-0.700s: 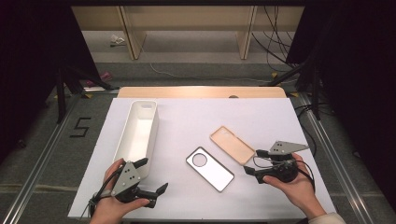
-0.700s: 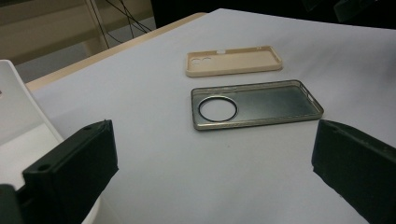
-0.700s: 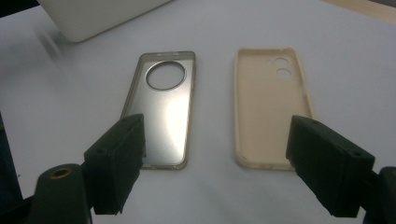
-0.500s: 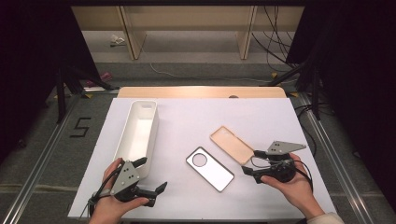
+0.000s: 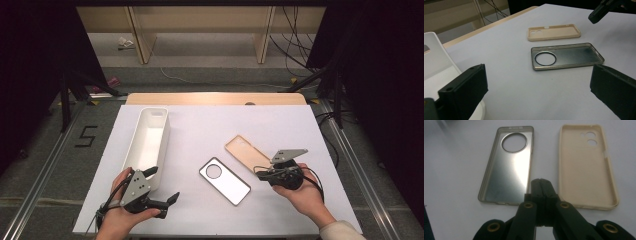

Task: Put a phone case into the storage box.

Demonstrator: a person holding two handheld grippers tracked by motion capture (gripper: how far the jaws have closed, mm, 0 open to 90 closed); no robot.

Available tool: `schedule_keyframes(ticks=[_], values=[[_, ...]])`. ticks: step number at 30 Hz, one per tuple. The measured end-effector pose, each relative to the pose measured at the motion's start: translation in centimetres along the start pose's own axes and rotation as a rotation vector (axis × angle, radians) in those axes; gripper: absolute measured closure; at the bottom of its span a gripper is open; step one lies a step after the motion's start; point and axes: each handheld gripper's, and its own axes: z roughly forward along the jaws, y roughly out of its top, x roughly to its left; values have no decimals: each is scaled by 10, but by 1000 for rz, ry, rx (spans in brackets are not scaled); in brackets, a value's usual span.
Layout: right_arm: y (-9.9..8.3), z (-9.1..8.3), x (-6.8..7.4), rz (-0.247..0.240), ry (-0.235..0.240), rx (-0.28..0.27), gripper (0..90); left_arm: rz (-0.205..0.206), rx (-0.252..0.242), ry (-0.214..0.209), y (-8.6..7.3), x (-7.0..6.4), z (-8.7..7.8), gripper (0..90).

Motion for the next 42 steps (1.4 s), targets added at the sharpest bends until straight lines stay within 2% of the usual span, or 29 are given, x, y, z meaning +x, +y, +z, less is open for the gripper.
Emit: schedule_keyframes(ticks=[2, 4, 5, 9, 14, 27, 34, 40, 42], values=[[3, 8, 0, -4, -1, 34, 900, -3, 2, -3, -1, 0, 0, 11], [7, 22, 1, -5, 3, 103, 900, -1, 2, -3, -1, -1, 0, 12], [7, 22, 1, -5, 3, 103, 900, 1, 3, -4, -1, -1, 0, 12], [10, 37, 0, 0, 12, 190, 900, 2, 4, -8, -1, -1, 0, 13], [9, 47, 2, 0, 20, 265, 900, 3, 5, -9, -1, -1, -1, 15], [9, 51, 10, -1, 50, 316, 900, 8, 6, -14, -1, -2, 0, 15], [14, 57, 29, -60, 85, 338, 900, 8, 6, -16, -1, -2, 0, 15], [19, 64, 47, -98, 121, 345, 900, 5, 7, -19, -2, -2, 0, 15], [19, 65, 49, -99, 120, 348, 900, 6, 7, -19, -1, -2, 0, 15]])
